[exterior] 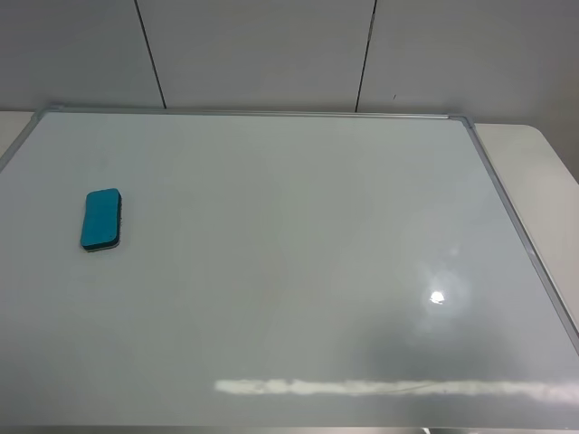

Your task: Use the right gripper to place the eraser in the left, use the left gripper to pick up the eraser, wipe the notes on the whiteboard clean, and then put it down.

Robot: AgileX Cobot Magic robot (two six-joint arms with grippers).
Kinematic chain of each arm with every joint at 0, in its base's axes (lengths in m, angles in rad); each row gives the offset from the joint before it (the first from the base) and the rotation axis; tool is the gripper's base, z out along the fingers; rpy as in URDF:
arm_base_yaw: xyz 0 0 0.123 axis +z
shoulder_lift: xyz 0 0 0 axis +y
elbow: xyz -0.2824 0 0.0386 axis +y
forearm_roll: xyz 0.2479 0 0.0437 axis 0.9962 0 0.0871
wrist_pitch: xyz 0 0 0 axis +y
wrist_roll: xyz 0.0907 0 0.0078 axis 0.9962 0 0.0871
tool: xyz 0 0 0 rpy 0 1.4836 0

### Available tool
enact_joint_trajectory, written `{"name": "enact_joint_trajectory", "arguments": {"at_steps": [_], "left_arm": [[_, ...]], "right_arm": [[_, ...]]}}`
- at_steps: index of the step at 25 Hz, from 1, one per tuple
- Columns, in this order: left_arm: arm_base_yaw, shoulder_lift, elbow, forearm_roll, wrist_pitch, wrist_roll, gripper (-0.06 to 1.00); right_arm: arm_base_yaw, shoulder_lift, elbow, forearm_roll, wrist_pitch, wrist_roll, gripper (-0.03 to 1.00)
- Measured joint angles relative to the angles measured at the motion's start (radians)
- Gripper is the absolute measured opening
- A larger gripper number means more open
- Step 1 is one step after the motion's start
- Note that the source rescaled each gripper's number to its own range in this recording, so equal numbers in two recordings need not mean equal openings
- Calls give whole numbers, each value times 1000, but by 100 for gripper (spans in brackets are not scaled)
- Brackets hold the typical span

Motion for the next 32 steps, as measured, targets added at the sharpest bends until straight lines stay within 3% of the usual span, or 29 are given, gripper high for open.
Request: {"name": "enact_joint_trajectory", "arguments": {"at_steps": [8,29,32], "left_arm": [[0,0,48,0,-120,12,100],[0,0,51,35,-128,11,100],[0,0,51,34,-128,-27,100]], "right_arm": [[0,0,0,0,0,0,100],[0,0,0,0,0,0,100],[0,0,0,0,0,0,100]]}}
